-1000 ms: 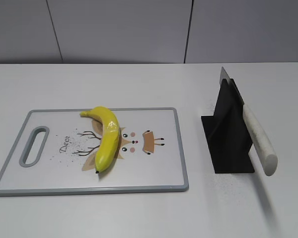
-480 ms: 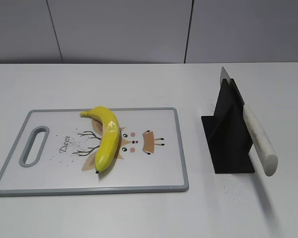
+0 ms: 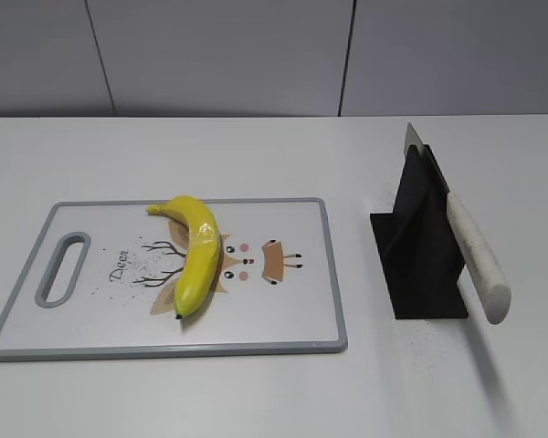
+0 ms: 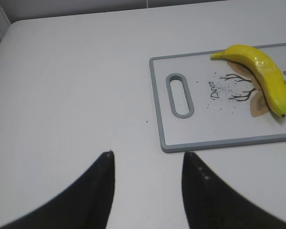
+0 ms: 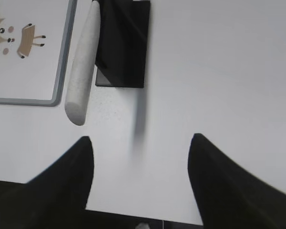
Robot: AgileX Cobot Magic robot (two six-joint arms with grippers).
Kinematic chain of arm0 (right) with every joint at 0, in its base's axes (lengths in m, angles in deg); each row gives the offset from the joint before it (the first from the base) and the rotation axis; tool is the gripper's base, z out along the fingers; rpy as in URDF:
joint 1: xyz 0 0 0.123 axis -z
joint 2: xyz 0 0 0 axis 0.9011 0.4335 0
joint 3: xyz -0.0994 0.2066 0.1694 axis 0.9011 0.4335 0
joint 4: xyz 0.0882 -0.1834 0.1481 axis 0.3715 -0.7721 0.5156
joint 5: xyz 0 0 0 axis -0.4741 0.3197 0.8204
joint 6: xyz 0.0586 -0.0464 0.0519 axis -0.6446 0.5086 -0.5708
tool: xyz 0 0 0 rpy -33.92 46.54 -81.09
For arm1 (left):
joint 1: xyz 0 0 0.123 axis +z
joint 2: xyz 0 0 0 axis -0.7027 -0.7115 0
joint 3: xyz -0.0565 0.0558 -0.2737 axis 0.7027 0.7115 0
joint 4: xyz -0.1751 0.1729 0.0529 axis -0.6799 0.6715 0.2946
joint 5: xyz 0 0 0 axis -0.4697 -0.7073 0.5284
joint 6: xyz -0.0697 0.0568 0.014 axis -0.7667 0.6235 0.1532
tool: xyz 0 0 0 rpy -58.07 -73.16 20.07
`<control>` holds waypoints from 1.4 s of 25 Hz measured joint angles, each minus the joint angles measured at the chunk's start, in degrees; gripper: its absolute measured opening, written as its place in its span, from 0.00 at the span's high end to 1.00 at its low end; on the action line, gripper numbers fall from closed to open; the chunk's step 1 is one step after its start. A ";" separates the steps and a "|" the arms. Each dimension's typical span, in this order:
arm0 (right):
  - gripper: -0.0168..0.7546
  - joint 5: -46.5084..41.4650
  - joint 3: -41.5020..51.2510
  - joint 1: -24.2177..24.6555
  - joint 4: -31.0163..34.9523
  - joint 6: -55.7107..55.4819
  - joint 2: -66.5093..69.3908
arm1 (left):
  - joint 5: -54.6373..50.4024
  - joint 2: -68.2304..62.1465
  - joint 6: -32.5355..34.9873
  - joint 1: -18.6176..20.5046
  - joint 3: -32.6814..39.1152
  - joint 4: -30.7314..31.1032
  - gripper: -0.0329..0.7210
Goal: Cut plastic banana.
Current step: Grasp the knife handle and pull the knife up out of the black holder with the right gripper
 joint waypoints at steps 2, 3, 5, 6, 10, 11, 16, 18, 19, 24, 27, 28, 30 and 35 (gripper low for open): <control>0.36 -0.73 -3.21 0.00 0.99 0.22 6.18 | 0.00 0.00 0.00 0.00 0.00 0.00 0.37; 0.35 -1.13 -4.64 0.00 1.14 0.80 9.20 | 0.00 0.00 0.00 0.00 0.00 0.00 0.37; 0.34 -2.61 -8.18 0.00 1.32 2.46 14.46 | 0.00 0.00 0.00 0.00 0.00 0.00 0.37; 0.34 -3.21 -9.63 -0.08 1.53 2.99 17.19 | 0.00 0.00 0.00 0.00 0.00 0.00 0.37; 0.34 -5.07 -15.87 -2.31 2.84 3.67 27.01 | 0.00 0.00 0.00 0.00 0.00 0.00 0.37; 0.34 -5.38 -17.25 -3.54 2.97 3.72 28.95 | 0.00 0.00 0.00 0.00 0.00 0.00 0.37; 0.34 -5.50 -21.76 -10.88 3.16 -0.71 38.32 | 0.00 0.00 0.00 0.00 0.00 -0.05 0.37; 0.34 -4.77 -22.18 -13.99 2.09 -4.27 41.32 | 0.00 0.00 0.00 0.00 0.00 -0.05 0.37; 0.34 -4.59 -22.18 -15.37 1.25 -6.32 43.05 | 0.00 0.00 0.00 0.00 0.00 -0.05 0.37; 0.34 -2.10 -22.18 -18.12 -3.09 -13.76 52.11 | 0.00 0.00 0.00 0.00 0.00 -0.05 0.37; 0.34 -1.89 -22.18 -18.20 -5.45 -16.27 56.20 | 0.00 0.00 0.00 0.00 0.00 -0.05 0.37; 0.35 -1.83 -22.18 -18.20 -5.73 -16.65 57.06 | 0.00 0.00 0.00 0.00 0.00 -0.05 0.37; 0.37 -1.78 -22.18 -18.20 -5.73 -17.12 58.34 | 0.00 0.00 0.00 0.00 0.00 -0.05 0.37; 0.61 -4.01 -22.22 -18.20 -3.35 -17.32 58.62 | 0.00 0.00 0.00 0.00 0.00 0.14 0.37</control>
